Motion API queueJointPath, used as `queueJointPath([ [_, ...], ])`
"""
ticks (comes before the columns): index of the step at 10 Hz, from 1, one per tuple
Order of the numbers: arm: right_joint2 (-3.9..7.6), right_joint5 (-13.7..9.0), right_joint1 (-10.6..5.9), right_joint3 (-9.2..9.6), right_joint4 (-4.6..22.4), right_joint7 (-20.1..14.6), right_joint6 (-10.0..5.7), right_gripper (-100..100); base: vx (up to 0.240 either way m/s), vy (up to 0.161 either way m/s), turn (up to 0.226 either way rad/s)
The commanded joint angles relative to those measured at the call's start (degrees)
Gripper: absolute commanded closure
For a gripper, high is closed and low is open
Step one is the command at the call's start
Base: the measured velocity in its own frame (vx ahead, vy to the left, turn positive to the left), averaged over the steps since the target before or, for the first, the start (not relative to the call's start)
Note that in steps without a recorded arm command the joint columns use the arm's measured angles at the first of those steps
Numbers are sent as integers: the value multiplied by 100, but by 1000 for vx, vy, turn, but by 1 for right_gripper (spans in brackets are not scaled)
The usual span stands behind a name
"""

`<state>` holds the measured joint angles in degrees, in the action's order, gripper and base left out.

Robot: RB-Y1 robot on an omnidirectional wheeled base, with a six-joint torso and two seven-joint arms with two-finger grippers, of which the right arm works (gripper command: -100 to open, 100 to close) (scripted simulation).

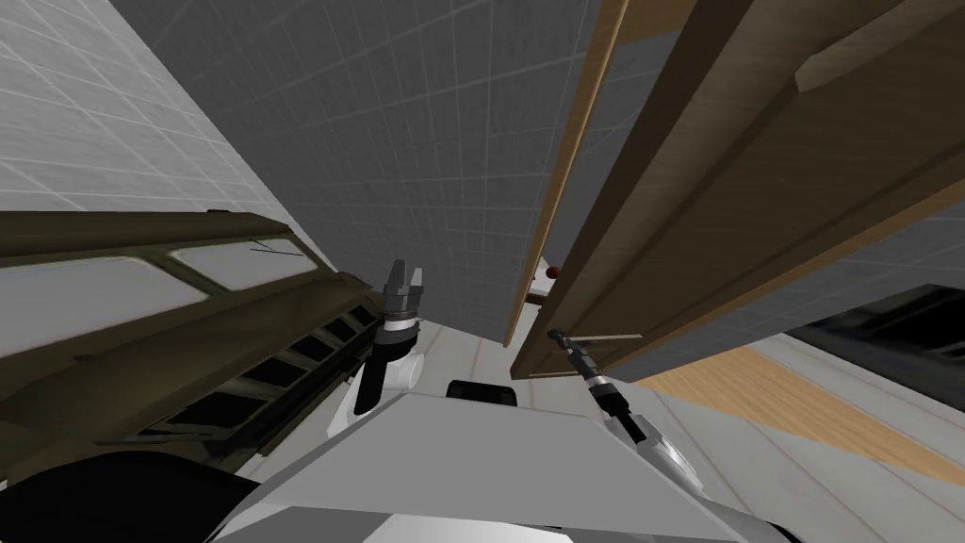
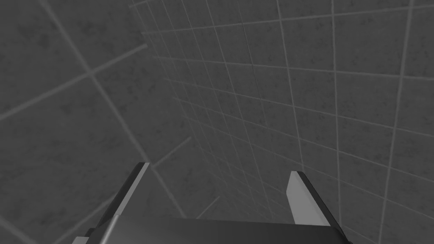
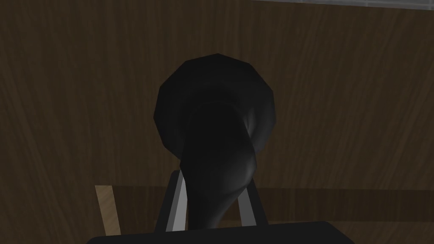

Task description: Pull the door open

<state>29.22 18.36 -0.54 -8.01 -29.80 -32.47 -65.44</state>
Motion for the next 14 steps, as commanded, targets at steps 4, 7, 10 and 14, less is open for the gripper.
queueJointPath([
  [4, 185, 93, 234, -108, 132, -113, -497, 100, -166, -77, 152],
  [7, 168, 120, 248, -110, 196, -113, -563, 100, -138, -62, 143],
  [10, 227, 165, 291, -166, 332, -126, -780, 100, -204, -118, 171],
  [14, 275, 202, 326, -212, 445, -137, -961, 100, -172, -82, 139],
])
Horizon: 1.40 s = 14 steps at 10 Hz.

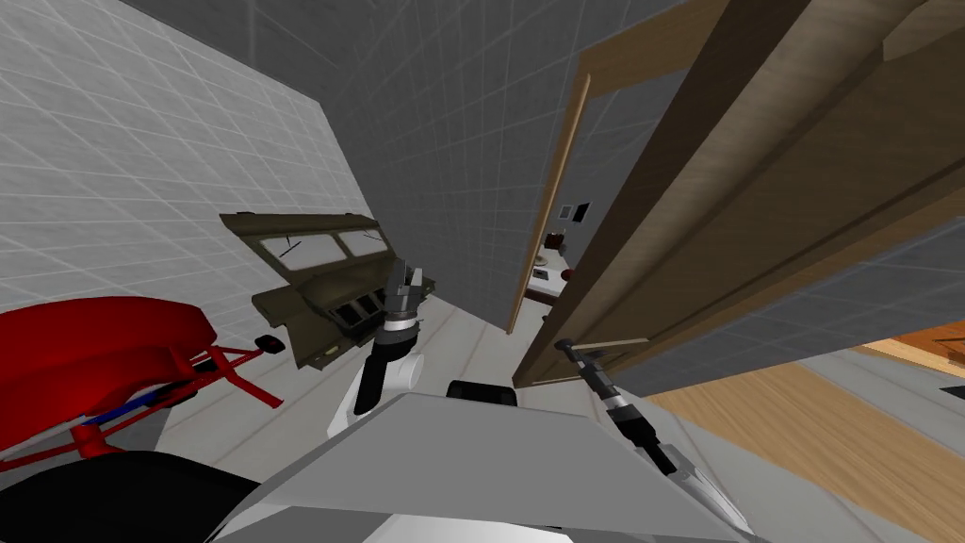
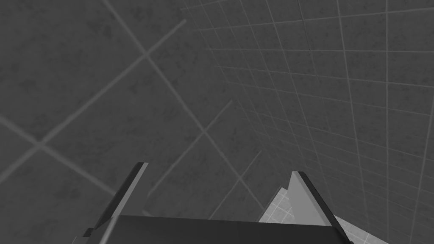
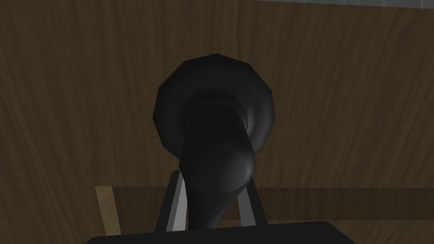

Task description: Pull the door open

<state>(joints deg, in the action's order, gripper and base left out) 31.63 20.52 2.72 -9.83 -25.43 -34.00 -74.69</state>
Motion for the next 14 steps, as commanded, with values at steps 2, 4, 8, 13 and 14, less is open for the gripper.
queueJointPath([
  [2, 76, 19, 30, -69, 105, 7, -192, 100, -189, -92, 164],
  [4, 40, 47, 63, -61, 87, -13, -194, 100, -101, -53, 113],
  [8, 68, 97, 69, -138, 187, -6, -313, 100, -208, -98, 189],
  [13, 102, 160, 76, -234, 311, 2, -461, 100, -213, -97, 171],
  [14, 108, 171, 77, -249, 331, 3, -486, 100, -183, -77, 128],
])
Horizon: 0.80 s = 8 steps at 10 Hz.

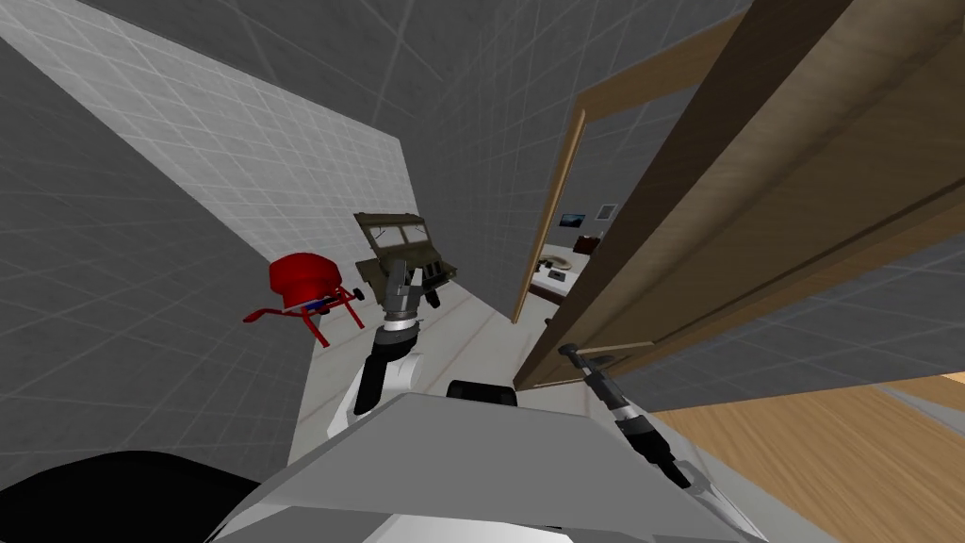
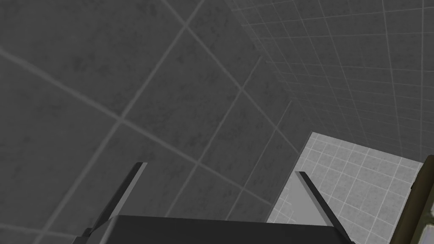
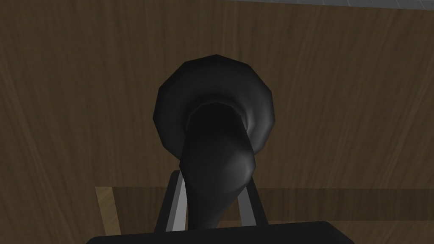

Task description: Pull the door open

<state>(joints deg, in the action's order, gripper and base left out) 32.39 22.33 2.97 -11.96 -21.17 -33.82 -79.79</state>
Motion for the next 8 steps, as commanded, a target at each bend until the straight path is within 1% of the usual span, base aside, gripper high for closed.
queueJointPath([
  [1, 0, 0, 0, 0, 0, 0, 0, 100, -80, -35, 35],
  [2, 7, 17, -11, -12, 72, 10, -60, 100, -130, -53, 128],
  [4, 24, 32, -21, -33, 126, 16, -110, 100, -213, -106, 213],
  [8, 63, 68, -44, -84, 258, 31, -232, 100, -207, -100, 179],
])
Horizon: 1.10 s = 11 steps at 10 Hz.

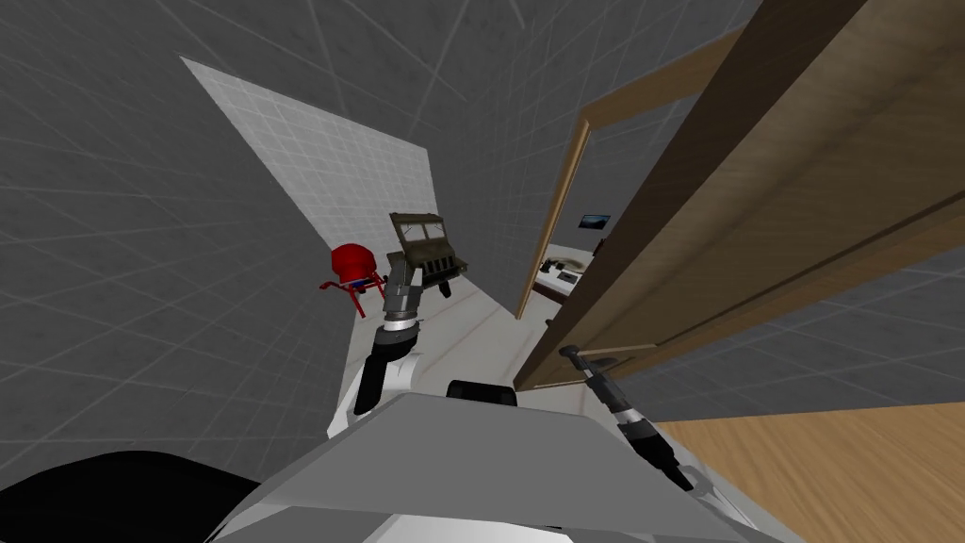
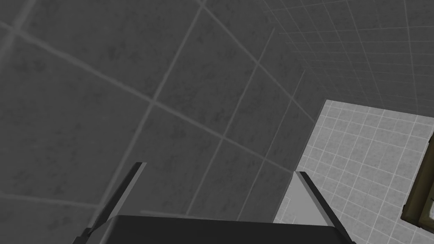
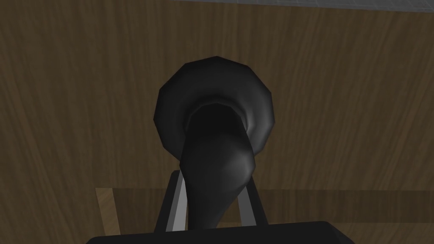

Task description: Pull the door open

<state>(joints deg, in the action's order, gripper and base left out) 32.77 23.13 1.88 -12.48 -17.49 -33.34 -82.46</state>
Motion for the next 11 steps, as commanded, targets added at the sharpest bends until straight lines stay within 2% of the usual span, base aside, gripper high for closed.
queueJointPath([
  [1, 34, -2, 60, -44, -78, -13, 5, 100, -229, -80, 175],
  [4, 51, 13, 50, -65, -24, -7, -45, 100, -178, -89, 116],
  [6, 59, 20, 45, -76, 4, -4, -71, 100, -52, -9, 28],
  [7, 24, 36, 39, -45, 49, -8, -62, 100, -39, -14, 34],
  [11, 46, 69, 19, -95, 156, 14, -160, 100, -150, -72, 163],
])
